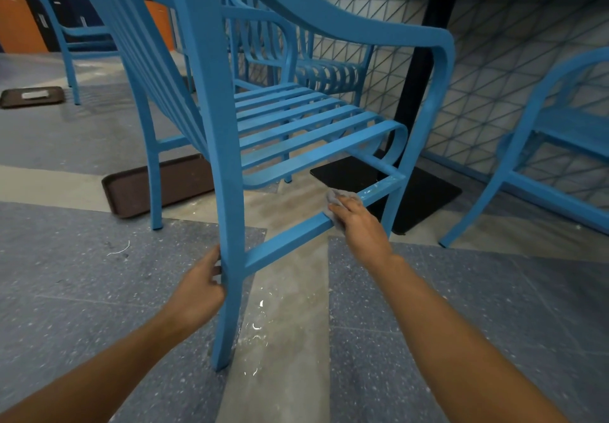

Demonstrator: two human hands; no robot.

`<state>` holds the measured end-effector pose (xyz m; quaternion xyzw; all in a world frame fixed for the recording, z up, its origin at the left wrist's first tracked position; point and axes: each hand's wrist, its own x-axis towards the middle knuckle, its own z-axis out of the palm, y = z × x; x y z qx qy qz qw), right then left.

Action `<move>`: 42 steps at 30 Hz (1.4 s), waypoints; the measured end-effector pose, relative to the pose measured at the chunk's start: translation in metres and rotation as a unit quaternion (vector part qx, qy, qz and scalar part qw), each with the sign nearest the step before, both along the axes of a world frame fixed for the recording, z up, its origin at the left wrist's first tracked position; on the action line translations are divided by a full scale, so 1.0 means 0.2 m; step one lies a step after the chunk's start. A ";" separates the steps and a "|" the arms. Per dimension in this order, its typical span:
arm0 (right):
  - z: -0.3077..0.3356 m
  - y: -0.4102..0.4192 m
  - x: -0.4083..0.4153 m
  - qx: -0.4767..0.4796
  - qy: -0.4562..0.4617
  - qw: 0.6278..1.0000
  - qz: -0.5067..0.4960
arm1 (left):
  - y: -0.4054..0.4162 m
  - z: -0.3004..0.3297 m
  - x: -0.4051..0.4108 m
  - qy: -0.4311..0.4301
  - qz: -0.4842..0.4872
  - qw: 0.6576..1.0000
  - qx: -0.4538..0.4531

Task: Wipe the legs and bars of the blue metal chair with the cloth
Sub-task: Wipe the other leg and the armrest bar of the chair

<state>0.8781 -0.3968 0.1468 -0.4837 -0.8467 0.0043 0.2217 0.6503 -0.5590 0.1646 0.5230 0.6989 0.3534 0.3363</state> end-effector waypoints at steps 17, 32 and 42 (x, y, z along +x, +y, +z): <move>0.00 0.01 0.17 0.033 -0.028 0.995 -0.091 | 0.02 0.01 -0.02 -0.009 0.009 1.000 0.007; 0.16 0.10 0.10 0.100 -0.022 0.994 -0.029 | 0.12 -0.01 -0.04 -0.051 0.062 0.997 0.010; 0.13 0.25 0.15 -0.016 -0.077 0.996 -0.033 | 0.16 -0.07 -0.09 -0.032 0.070 0.997 0.009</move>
